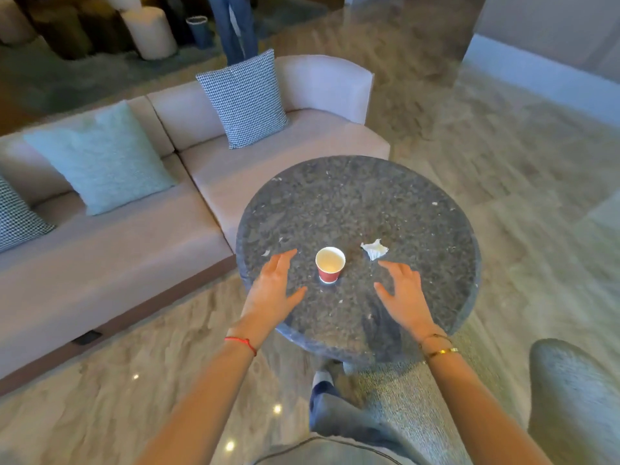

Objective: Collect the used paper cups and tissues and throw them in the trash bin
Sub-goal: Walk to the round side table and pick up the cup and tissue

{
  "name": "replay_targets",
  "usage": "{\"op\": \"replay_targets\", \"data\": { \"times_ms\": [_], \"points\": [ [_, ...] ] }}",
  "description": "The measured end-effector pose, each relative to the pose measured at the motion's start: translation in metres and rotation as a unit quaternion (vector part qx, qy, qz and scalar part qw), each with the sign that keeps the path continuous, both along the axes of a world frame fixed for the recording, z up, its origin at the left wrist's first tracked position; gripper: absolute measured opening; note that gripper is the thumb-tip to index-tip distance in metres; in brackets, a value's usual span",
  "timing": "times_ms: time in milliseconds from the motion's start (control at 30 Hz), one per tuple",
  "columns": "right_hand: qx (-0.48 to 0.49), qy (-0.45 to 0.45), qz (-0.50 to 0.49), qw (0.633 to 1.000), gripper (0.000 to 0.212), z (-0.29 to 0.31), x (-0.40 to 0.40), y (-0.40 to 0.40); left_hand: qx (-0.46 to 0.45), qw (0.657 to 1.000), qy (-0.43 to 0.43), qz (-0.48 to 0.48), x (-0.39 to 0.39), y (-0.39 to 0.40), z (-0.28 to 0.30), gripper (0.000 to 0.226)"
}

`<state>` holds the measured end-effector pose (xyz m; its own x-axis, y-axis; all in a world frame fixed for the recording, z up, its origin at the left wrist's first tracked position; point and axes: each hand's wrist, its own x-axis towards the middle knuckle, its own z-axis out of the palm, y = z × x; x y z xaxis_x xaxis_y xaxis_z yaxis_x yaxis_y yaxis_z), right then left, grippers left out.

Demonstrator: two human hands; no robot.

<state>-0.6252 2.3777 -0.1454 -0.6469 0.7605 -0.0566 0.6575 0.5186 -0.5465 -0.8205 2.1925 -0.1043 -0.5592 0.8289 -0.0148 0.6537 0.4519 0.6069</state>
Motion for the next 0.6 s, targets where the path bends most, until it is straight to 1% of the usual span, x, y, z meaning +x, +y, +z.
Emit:
{"op": "replay_targets", "data": {
  "times_ms": [100,267,400,600],
  "points": [
    [-0.009,-0.019,-0.008,1.0,0.048,-0.01,-0.026,0.035,-0.022,0.999,-0.01,-0.027,-0.013,0.043,-0.014,0.075],
    [-0.033,-0.061,-0.009,0.998,0.049,-0.033,-0.061,0.081,-0.082,0.996,-0.022,-0.042,-0.023,0.094,-0.036,0.08],
    [-0.069,-0.091,-0.016,0.993,0.05,-0.054,-0.078,0.106,-0.127,0.99,-0.028,-0.062,-0.026,0.114,-0.052,0.086],
    [-0.072,-0.116,0.001,0.991,0.048,-0.078,-0.091,0.123,-0.177,0.98,-0.027,-0.081,-0.033,0.13,-0.065,0.094]
  ]
}}
